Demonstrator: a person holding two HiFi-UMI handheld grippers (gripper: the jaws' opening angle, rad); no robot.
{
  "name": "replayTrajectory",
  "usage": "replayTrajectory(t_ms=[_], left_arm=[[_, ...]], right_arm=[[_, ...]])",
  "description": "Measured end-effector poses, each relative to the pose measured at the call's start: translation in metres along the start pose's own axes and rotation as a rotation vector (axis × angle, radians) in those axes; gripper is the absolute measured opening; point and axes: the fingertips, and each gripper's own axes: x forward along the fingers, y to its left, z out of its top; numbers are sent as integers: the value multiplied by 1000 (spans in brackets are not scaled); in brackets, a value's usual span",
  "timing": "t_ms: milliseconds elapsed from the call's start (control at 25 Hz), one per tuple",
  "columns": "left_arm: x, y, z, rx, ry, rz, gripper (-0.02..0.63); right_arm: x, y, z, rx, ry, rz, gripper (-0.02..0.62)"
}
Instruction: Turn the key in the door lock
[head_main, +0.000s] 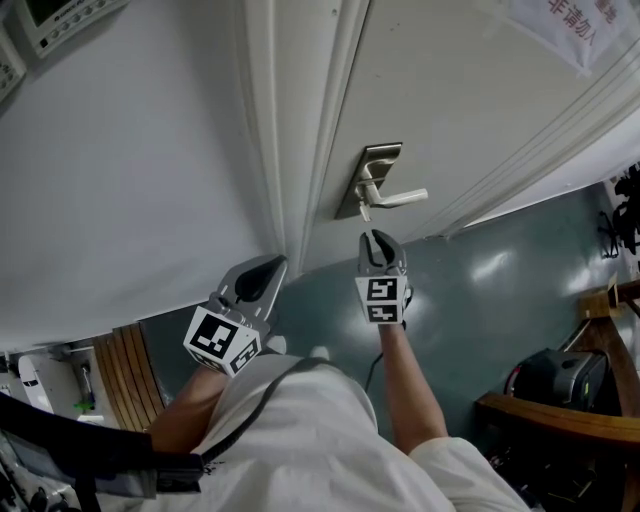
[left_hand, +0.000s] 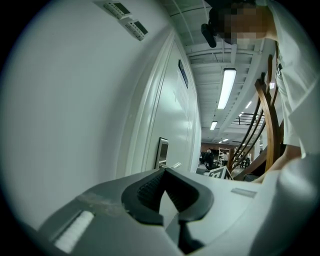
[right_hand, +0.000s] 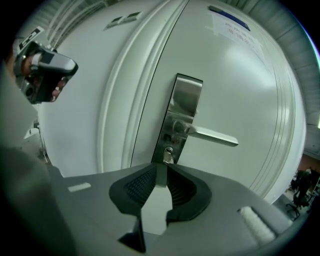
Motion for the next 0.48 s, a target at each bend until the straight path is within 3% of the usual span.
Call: replayTrajectory(t_ms=[480], left_arm=[[-15, 5, -1, 2, 5, 38, 6]], right_arm=[[43, -1, 0, -292, 108, -50, 153]])
